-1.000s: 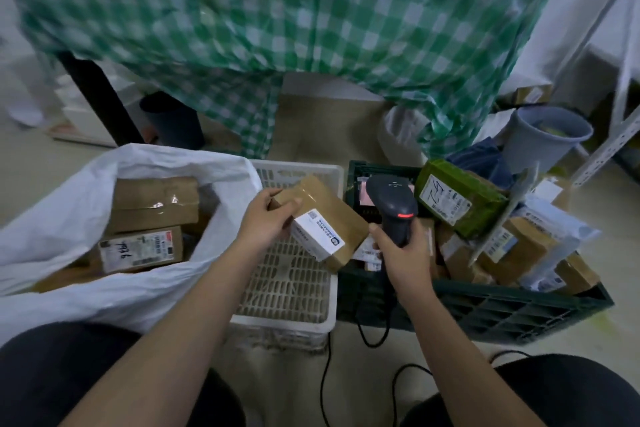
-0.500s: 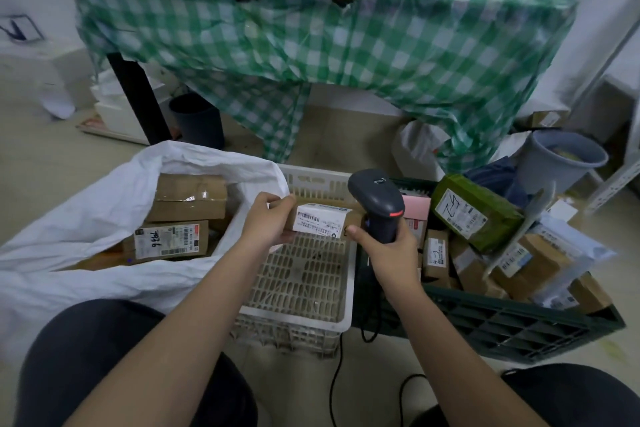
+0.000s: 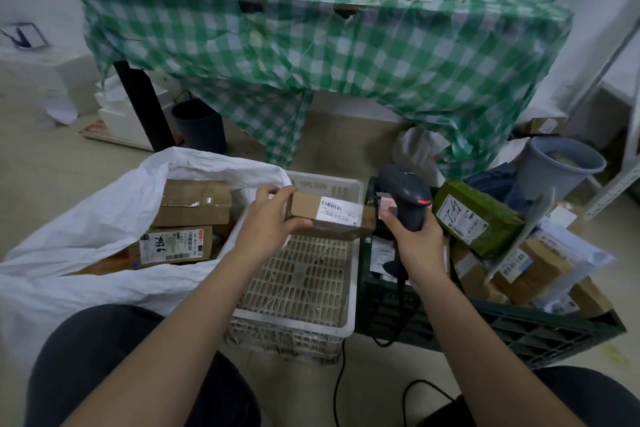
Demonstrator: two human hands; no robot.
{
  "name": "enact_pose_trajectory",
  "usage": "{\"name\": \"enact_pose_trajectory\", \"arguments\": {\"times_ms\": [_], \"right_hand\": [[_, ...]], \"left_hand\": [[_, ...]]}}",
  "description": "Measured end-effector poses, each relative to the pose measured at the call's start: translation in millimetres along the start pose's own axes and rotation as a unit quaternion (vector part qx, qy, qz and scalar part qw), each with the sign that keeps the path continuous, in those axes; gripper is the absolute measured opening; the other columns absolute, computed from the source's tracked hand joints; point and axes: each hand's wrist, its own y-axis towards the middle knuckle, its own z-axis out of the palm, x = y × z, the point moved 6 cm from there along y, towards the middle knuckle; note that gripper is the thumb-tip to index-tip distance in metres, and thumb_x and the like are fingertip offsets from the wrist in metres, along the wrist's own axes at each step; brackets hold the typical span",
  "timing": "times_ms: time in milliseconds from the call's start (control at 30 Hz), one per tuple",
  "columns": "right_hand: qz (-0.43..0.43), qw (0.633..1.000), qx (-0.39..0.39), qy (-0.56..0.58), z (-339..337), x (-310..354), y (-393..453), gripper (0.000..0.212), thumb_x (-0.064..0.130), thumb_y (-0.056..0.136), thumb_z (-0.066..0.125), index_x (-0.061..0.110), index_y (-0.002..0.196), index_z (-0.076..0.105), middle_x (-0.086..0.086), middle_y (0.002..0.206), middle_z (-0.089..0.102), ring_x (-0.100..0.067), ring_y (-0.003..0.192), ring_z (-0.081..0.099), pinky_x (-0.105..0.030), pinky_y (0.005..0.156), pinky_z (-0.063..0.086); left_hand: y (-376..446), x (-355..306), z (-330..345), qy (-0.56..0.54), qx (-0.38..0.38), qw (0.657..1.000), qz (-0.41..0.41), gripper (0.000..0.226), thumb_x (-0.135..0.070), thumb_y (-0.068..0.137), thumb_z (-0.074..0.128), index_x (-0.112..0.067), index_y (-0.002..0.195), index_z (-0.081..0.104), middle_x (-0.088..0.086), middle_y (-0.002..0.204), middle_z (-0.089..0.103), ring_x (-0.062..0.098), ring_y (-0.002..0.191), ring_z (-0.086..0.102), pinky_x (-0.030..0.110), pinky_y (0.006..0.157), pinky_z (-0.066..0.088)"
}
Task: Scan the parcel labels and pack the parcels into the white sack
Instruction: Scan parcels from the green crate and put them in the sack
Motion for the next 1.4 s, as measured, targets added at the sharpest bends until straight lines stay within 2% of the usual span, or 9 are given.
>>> {"name": "enact_pose_trajectory", "arguments": {"times_ms": [133,200,333,467,700,800,933,1200,1400], "right_hand": [[-0.015,0.998,0.06,-0.012,-0.6,3.3,6.2,0.03,0.013,0.078,0.08,0.018,0.103,0.063,0.005,0.093,0.07,-0.008,0.086,0.066,-0.02,0.07,0.051],[0.004,0.994,0.106,-0.032,7.6,1.0,10.3,0.04,0.012,0.073,0.083,0.015,0.108,0.064,0.001,0.099,0.072,-0.014,0.091,0.067,-0.027,0.075,0.053],[0.033,0.972,0.217,-0.087,24.0,4.9,9.9,0.043,0.011,0.069,0.086,0.015,0.104,0.061,-0.005,0.099,0.072,-0.012,0.083,0.068,-0.019,0.063,0.051],[0.048,0.958,0.263,-0.102,33.0,3.2,2.5,0.049,0.008,0.064,0.088,0.02,0.102,0.061,0.005,0.092,0.069,-0.008,0.082,0.067,-0.018,0.065,0.052],[0.095,0.989,0.11,-0.002,20.7,-31.5,0.3,0.045,0.013,0.067,0.088,0.01,0.104,0.063,-0.013,0.101,0.072,-0.028,0.094,0.07,-0.049,0.088,0.056],[0.126,0.986,0.041,0.099,15.8,-40.7,-0.2,0.04,0.01,0.072,0.084,0.012,0.106,0.063,-0.009,0.1,0.074,-0.027,0.094,0.071,-0.045,0.085,0.057],[0.142,0.977,0.018,0.157,18.1,-41.8,0.8,0.039,0.01,0.075,0.081,0.017,0.107,0.061,-0.006,0.103,0.074,-0.024,0.096,0.07,-0.044,0.086,0.056],[0.064,0.995,0.055,-0.058,-1.8,-30.3,13.1,0.022,0.015,0.086,0.07,0.023,0.103,0.06,-0.007,0.092,0.068,-0.021,0.076,0.066,-0.028,0.061,0.051],[-0.002,0.946,0.161,-0.281,-4.1,-32.1,-2.1,0.013,0.029,0.078,0.074,0.021,0.083,0.065,0.0,0.074,0.068,-0.017,0.072,0.065,-0.033,0.065,0.051]], "left_hand": [[8.1,-1.4,-1.0,-0.03,0.096,0.995,0.024,0.043,-0.028,0.084,0.071,-0.025,0.122,0.052,-0.006,0.12,0.056,0.018,0.112,0.052,0.028,0.088,0.043],[11.0,-6.8,-0.7,-0.06,0.144,0.987,0.028,0.036,-0.024,0.086,0.071,-0.028,0.117,0.053,-0.011,0.112,0.057,0.015,0.109,0.054,0.024,0.081,0.041],[18.2,-13.4,3.2,-0.066,0.219,0.973,0.031,0.044,-0.026,0.084,0.072,-0.038,0.121,0.051,-0.009,0.116,0.056,0.017,0.108,0.057,0.033,0.093,0.046],[24.7,-16.0,8.5,-0.123,0.213,0.969,0.021,0.054,-0.033,0.082,0.073,-0.041,0.129,0.05,-0.003,0.128,0.054,0.017,0.115,0.055,0.04,0.102,0.044],[17.3,-23.4,19.9,-0.178,0.034,0.983,0.006,0.069,-0.034,0.087,0.068,-0.026,0.146,0.033,-0.007,0.141,0.041,0.012,0.129,0.04,0.033,0.107,0.037],[-0.1,-15.3,44.6,-0.284,0.103,0.952,-0.043,0.068,-0.034,0.086,0.068,-0.028,0.142,0.029,-0.01,0.134,0.047,0.009,0.118,0.05,0.028,0.097,0.044],[-12.5,-10.9,63.9,-0.282,0.166,0.942,-0.077,0.059,-0.033,0.094,0.057,-0.026,0.146,0.029,-0.005,0.138,0.049,0.014,0.117,0.053,0.037,0.1,0.047],[13.4,4.4,27.9,-0.22,0.052,0.971,-0.075,0.056,-0.009,0.092,0.061,-0.016,0.144,0.04,0.004,0.125,0.056,0.019,0.105,0.056,0.039,0.094,0.049],[24.4,14.8,9.5,-0.14,0.059,0.986,-0.073,0.056,-0.01,0.089,0.065,-0.017,0.141,0.046,0.002,0.13,0.059,0.011,0.104,0.052,0.024,0.089,0.04]]}}
